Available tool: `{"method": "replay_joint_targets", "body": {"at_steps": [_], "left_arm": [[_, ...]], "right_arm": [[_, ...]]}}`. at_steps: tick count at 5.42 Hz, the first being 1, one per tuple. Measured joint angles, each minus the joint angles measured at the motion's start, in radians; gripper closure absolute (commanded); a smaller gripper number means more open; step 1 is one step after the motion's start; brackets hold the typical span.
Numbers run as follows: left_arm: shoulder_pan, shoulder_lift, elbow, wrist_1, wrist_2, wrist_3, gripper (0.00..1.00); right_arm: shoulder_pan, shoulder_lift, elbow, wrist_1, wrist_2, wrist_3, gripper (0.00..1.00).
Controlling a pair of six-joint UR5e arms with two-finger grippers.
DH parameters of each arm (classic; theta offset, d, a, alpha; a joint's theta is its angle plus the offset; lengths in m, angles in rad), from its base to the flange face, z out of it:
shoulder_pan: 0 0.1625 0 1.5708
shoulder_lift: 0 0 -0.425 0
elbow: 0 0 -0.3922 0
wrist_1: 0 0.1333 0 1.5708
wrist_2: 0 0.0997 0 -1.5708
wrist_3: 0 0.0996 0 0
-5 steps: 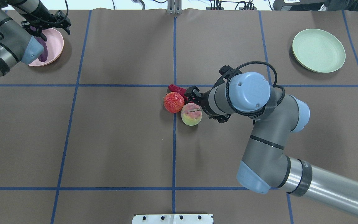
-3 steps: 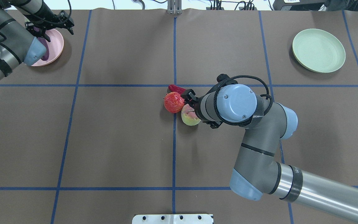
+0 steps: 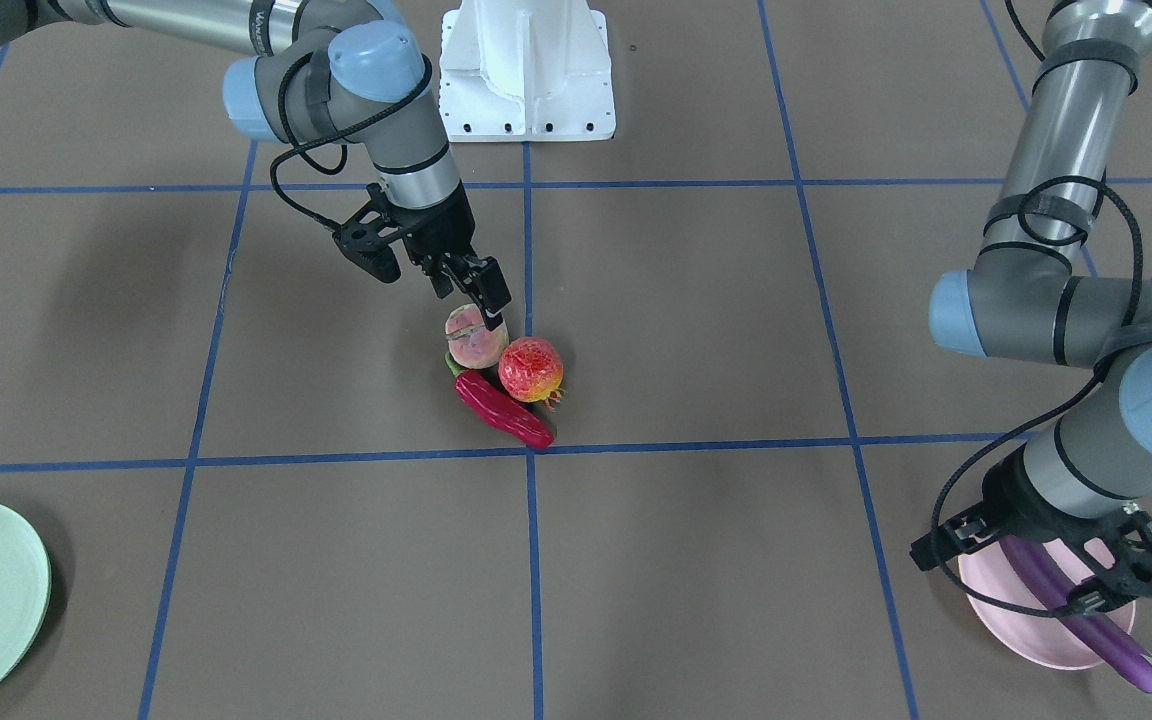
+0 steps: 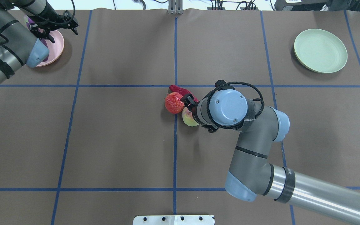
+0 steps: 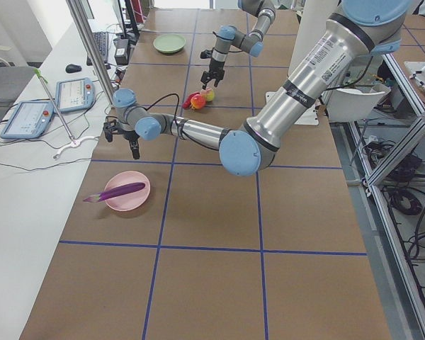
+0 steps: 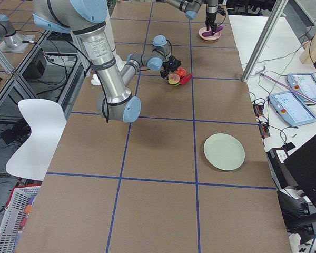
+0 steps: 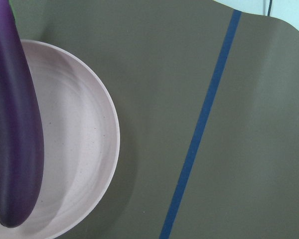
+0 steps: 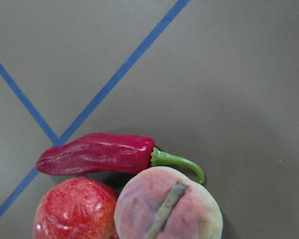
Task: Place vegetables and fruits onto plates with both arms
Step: 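Lower the right gripper over the peach and grasp it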
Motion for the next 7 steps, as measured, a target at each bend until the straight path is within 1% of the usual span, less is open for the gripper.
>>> {"method": "replay_joint_targets", "body": {"at_steps": [3, 4, 5, 6, 7], "left_arm": [[0.001, 0.001, -0.011, 0.005, 0.000, -0.005, 0.00], [0.001, 0.000, -0.013, 0.007, 0.000, -0.006, 0.00], [0.001, 0.000, -0.015, 0.008, 0.000, -0.006, 0.00], [0.001, 0.000, -0.018, 0.008, 0.000, -0.009, 0.00], [0.001, 0.000, -0.022, 0.008, 0.000, -0.017, 0.00]], "right_arm": [[-0.005, 0.014, -0.036, 0.000, 0.000, 0.004, 0.03], [-0.007, 0.016, -0.042, 0.000, 0.000, 0.004, 0.09], [-0.007, 0.017, -0.047, 0.000, 0.000, 0.004, 0.34], [-0.008, 0.017, -0.050, 0.000, -0.001, 0.004, 0.81], [-0.008, 0.018, -0.050, 0.001, 0.000, 0.004, 1.00]]}}
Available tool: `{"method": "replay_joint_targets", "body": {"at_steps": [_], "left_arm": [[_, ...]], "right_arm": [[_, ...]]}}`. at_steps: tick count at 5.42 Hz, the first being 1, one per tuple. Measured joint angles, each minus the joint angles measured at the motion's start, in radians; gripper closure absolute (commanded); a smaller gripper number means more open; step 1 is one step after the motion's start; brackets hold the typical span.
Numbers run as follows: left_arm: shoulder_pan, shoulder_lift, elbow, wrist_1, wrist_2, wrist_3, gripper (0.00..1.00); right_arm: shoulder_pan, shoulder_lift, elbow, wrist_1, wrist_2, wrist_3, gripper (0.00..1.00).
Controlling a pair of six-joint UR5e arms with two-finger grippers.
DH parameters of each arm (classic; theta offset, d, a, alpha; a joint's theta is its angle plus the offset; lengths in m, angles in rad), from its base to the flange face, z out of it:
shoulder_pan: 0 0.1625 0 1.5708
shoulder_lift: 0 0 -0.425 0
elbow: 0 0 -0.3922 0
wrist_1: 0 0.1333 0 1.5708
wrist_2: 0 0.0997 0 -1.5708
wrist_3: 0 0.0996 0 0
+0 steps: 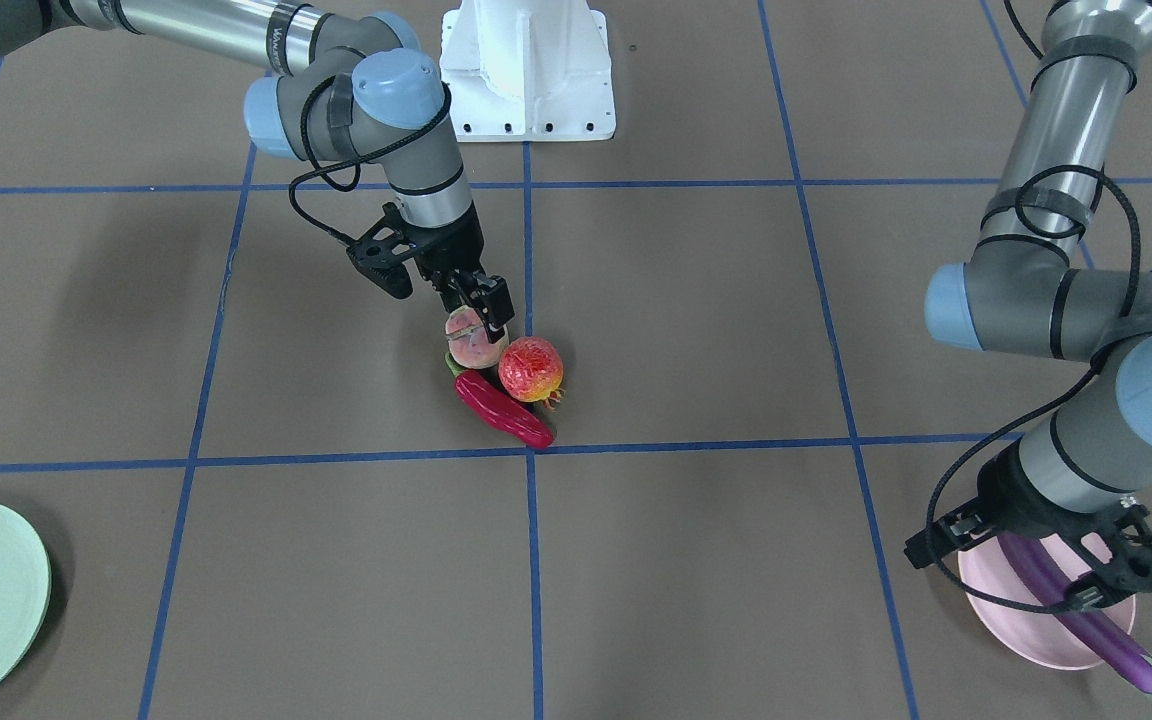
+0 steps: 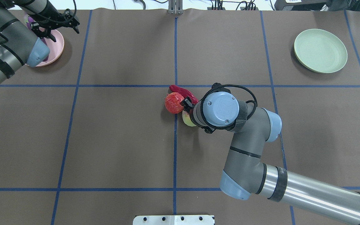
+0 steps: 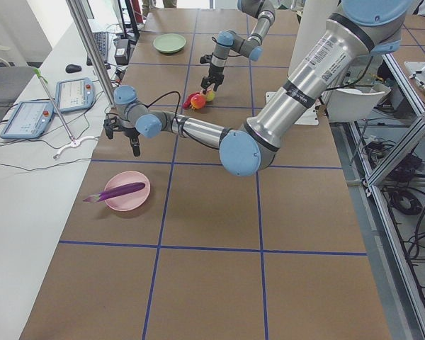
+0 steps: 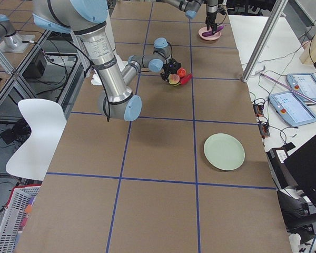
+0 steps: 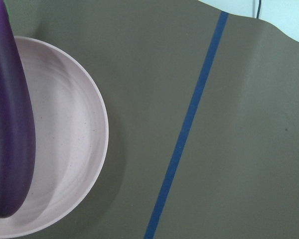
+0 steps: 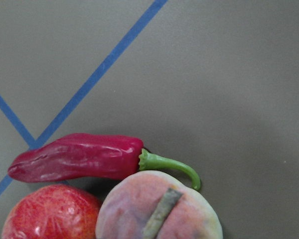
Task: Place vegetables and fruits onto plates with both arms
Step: 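Lower the right gripper over the peach and grasp it, then carry the peach onto the green plate while the left gripper nears the chili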
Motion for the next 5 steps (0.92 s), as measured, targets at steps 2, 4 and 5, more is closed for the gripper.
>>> {"method": "replay_joint_targets", "body": {"at_steps": [2, 4, 5], "left_arm": [[0.000, 0.001, -0.017, 0.001, 0.001, -0.016, 0.00], [0.003, 0.000, -0.026, 0.003, 0.000, -0.024, 0.00], [0.007, -0.003, -0.028, 0.003, 0.000, -0.037, 0.00]], "right_arm": [[0.005, -0.004, 0.016, 0.006, 0.007, -0.005, 1.00], [0.087, -0.041, 0.080, 0.004, 0.077, -0.045, 1.00], [0.144, -0.080, 0.110, -0.005, 0.113, -0.107, 1.00]]}}
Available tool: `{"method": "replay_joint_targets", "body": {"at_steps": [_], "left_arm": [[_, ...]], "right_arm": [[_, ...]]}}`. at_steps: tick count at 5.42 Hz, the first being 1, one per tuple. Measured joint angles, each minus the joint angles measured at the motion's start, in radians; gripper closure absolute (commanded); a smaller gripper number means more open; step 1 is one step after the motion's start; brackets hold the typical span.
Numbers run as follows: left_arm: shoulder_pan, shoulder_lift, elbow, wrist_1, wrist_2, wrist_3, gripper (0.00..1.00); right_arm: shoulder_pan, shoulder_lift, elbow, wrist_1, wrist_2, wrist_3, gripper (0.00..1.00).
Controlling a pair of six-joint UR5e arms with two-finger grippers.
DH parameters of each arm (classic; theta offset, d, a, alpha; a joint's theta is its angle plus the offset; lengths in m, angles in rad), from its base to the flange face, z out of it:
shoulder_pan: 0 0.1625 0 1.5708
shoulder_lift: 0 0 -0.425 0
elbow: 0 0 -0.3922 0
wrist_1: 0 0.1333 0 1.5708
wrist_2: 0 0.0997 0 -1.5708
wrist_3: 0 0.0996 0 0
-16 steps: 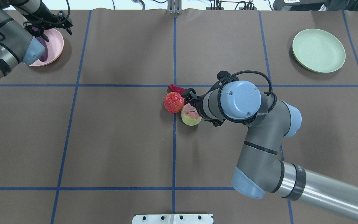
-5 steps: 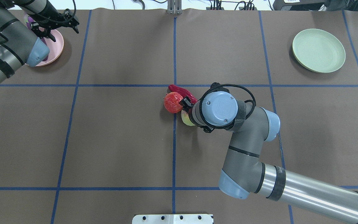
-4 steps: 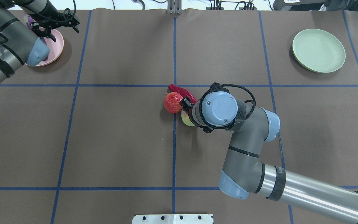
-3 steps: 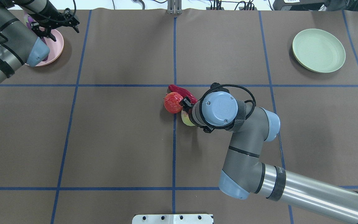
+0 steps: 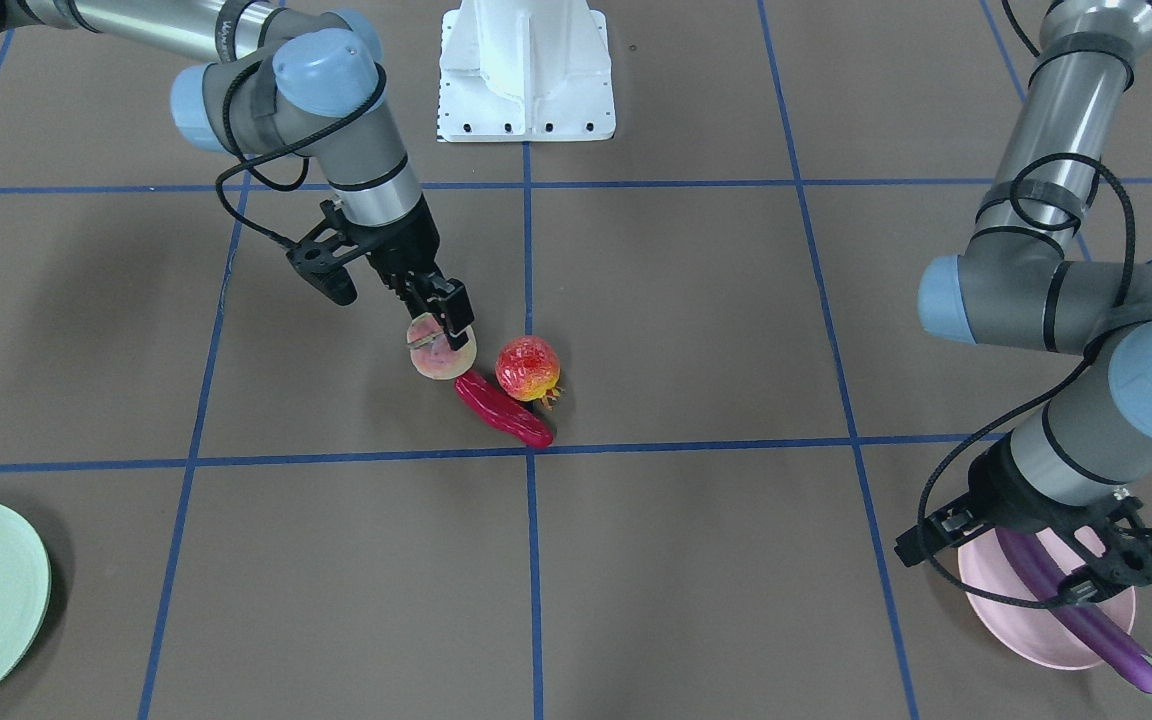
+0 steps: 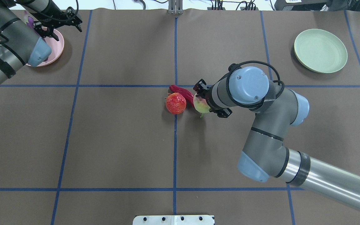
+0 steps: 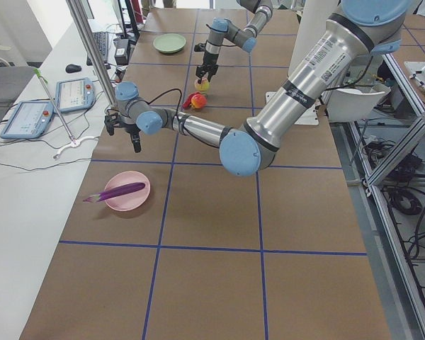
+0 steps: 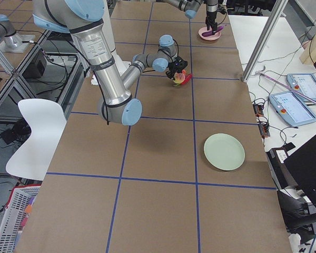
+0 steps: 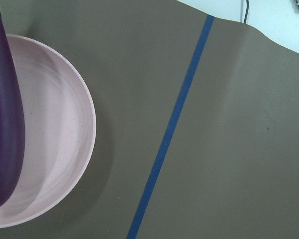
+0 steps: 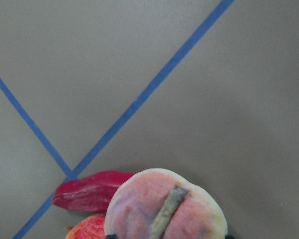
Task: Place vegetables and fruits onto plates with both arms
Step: 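Carry the peach onto the green plate while the left gripper nears the chili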
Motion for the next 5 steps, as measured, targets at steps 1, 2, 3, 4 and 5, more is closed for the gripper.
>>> {"method": "replay_joint_targets", "body": {"at_steps": [1, 2, 3, 4, 5], "left_arm": [[0.004, -0.004, -0.002, 0.000, 0.000, -0.016, 0.00], [0.020, -0.006, -0.009, -0.001, 0.000, -0.038, 0.00], [0.047, -0.008, -0.023, -0.003, 0.001, -0.073, 0.00], [0.078, -0.016, -0.035, -0.005, 0.003, -0.114, 0.00], [0.108, -0.034, -0.041, -0.005, 0.006, -0.157, 0.00]], "right_arm": [[0.072, -0.025, 0.010, -0.044, 0.019, -0.090, 1.00], [0.153, -0.035, -0.002, -0.112, 0.026, -0.209, 1.00], [0.236, -0.037, -0.047, -0.154, 0.025, -0.329, 1.00], [0.317, -0.037, -0.117, -0.165, 0.023, -0.435, 1.00], [0.384, -0.037, -0.182, -0.166, 0.021, -0.526, 1.00]]}}
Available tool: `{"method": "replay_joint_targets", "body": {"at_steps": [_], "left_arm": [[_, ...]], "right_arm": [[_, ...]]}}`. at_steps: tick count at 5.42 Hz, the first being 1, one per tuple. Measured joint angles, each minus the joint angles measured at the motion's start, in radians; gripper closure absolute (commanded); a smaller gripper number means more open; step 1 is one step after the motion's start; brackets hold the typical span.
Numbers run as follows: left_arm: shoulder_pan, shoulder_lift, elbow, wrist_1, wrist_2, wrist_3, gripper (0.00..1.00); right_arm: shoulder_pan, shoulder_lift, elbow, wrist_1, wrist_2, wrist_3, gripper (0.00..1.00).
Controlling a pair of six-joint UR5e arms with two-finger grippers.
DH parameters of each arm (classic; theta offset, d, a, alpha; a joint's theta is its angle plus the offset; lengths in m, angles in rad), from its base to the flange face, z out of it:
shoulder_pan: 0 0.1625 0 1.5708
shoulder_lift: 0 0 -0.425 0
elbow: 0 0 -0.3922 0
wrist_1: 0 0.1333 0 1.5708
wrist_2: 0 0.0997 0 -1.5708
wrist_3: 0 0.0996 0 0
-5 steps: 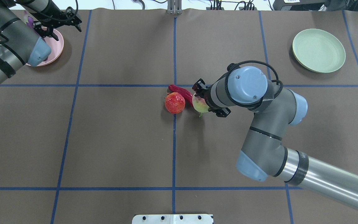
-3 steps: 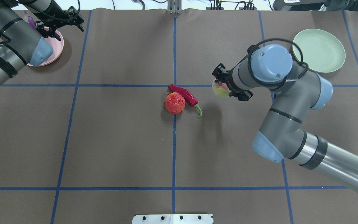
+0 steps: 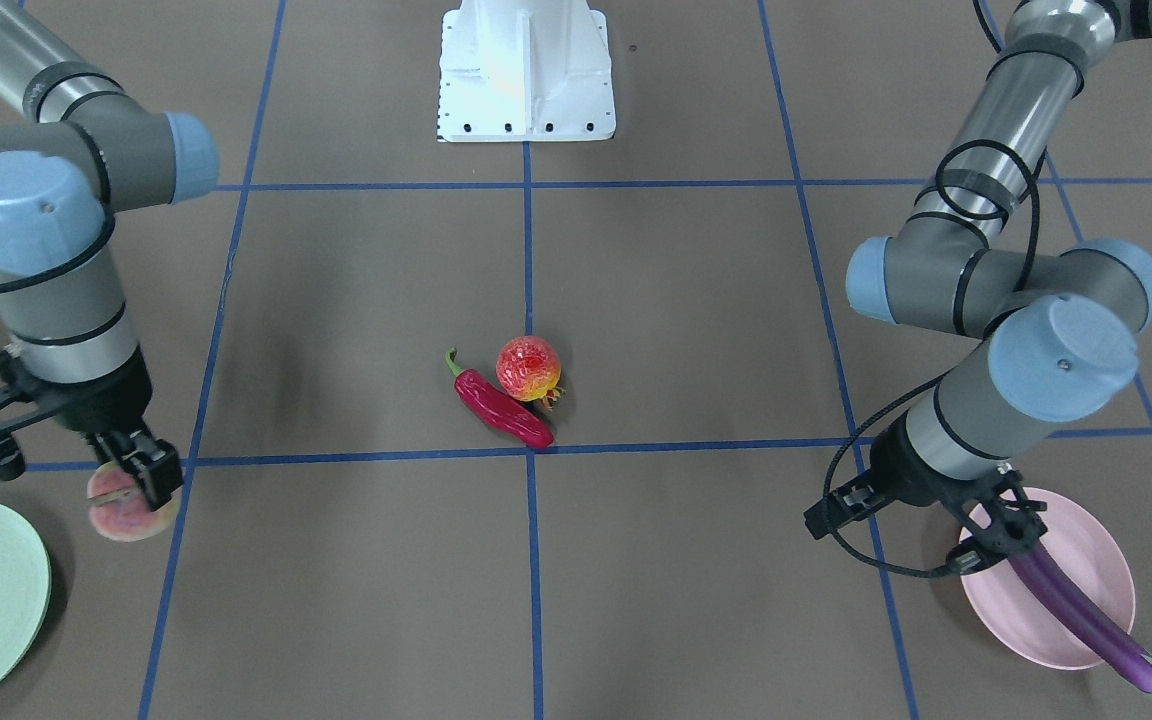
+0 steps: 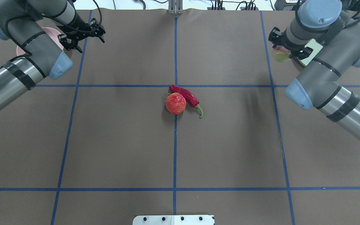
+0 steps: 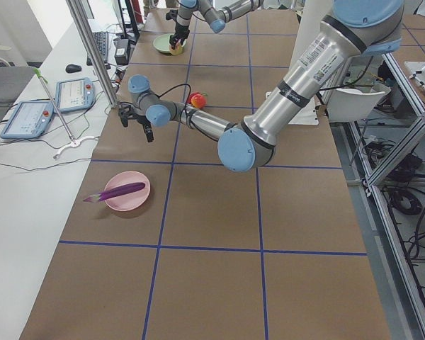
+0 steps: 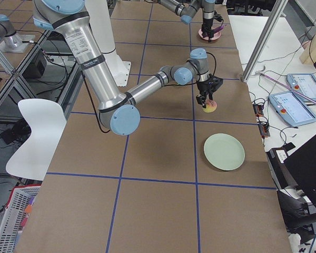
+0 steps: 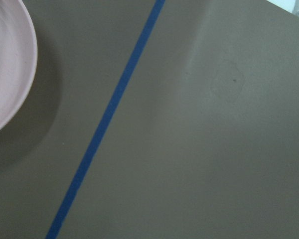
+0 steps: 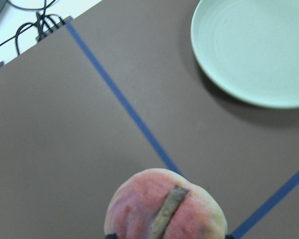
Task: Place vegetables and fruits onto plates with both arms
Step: 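Carry the peach onto the green plate while the left gripper nears the chili, then grasp the red chili pepper with the left gripper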
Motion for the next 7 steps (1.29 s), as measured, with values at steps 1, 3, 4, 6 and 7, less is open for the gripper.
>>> {"method": "replay_joint_targets", "body": {"at_steps": [1, 3, 4, 6, 7], "left_arm": [[0.027, -0.024, -0.001, 0.001, 0.003, -0.042, 0.00], [0.075, -0.072, 0.000, 0.003, 0.008, -0.116, 0.00], [0.099, -0.103, 0.000, 0.003, 0.009, -0.168, 0.00], [0.176, -0.167, 0.003, 0.004, 0.056, -0.278, 0.00], [0.234, -0.194, 0.016, 0.005, 0.109, -0.326, 0.00]], "right_arm": [[0.045, -0.001, -0.053, 0.007, -0.006, -0.055, 1.00], [0.075, -0.004, -0.214, 0.130, -0.051, -0.087, 1.00], [0.083, -0.005, -0.307, 0.222, -0.062, -0.108, 1.00], [0.105, -0.014, -0.384, 0.284, -0.066, -0.175, 0.01], [0.110, -0.016, -0.386, 0.289, -0.071, -0.190, 0.00]]}}
